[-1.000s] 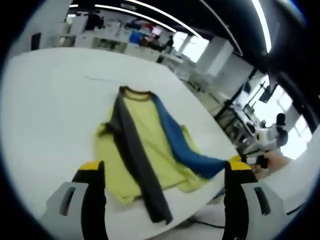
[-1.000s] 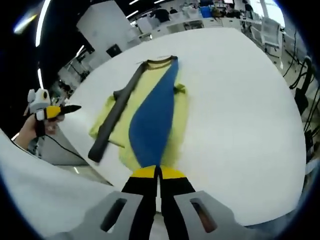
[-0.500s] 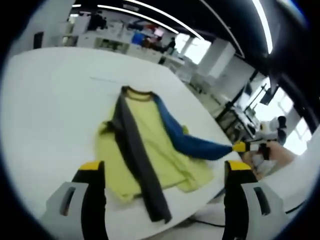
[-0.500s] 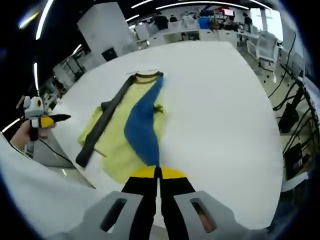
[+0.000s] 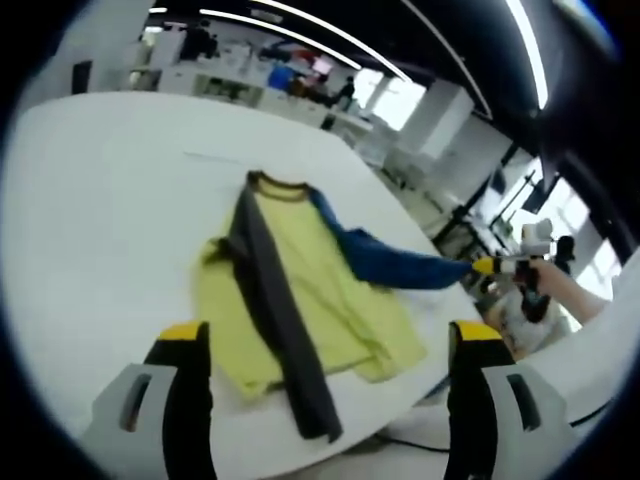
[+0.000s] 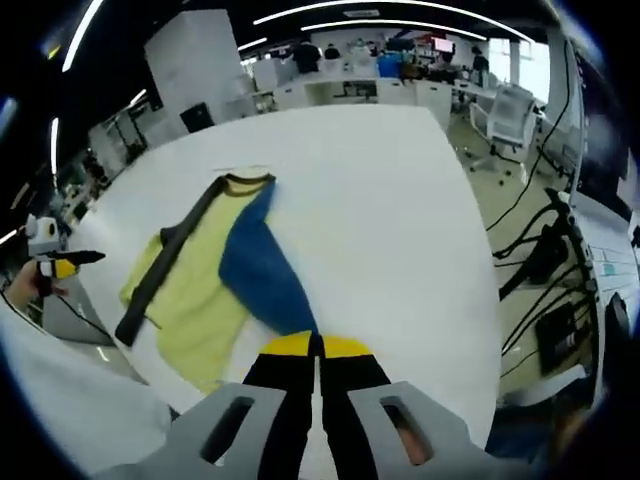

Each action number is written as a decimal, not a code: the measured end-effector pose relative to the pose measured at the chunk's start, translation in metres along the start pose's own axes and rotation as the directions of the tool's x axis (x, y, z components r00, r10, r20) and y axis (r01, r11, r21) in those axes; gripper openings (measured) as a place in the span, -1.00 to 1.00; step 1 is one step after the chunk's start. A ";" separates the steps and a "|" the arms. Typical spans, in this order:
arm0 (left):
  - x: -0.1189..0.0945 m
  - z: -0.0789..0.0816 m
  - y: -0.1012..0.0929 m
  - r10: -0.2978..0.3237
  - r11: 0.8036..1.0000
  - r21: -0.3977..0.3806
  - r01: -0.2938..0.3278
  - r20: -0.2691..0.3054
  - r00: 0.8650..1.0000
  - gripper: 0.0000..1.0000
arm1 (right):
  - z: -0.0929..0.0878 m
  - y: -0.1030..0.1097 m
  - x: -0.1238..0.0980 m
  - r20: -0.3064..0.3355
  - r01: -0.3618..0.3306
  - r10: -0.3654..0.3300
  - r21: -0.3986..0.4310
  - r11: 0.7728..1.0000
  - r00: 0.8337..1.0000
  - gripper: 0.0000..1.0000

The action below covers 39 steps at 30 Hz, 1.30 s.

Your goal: Fold the garment on the visible template until the final outline fits inside the template.

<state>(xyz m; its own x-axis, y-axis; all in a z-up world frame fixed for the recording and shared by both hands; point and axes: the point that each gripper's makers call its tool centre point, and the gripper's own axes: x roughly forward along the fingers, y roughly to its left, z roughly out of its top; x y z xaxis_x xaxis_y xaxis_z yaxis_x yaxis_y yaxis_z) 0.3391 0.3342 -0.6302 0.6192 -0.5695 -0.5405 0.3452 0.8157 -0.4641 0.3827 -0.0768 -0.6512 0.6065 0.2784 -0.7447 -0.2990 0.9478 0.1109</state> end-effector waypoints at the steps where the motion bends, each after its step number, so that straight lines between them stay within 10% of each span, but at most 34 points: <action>1: -0.001 0.000 0.001 0.003 1.000 0.000 -0.003 0.001 1.000 0.90 | -0.002 -0.009 0.002 -0.015 0.014 -0.014 -0.002 1.000 1.000 -0.97; 23: -0.014 0.001 0.004 0.044 0.999 0.006 -0.044 -0.001 0.999 0.90 | -0.023 -0.108 0.041 -0.190 0.164 -0.185 -0.120 0.979 0.964 -0.97; 39: -0.019 -0.002 0.014 0.088 0.996 -0.013 -0.088 0.004 0.996 0.90 | -0.020 -0.130 0.054 -0.235 0.212 -0.246 -0.163 0.964 0.940 -0.97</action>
<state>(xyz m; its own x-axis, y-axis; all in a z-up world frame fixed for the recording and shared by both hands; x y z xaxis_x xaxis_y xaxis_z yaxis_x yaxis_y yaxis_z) 0.3307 0.3561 -0.6272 0.6499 -0.4950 -0.5767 0.2800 0.8614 -0.4238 0.4394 -0.1884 -0.7192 0.4710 -0.0081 -0.8821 -0.2797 0.9470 -0.1581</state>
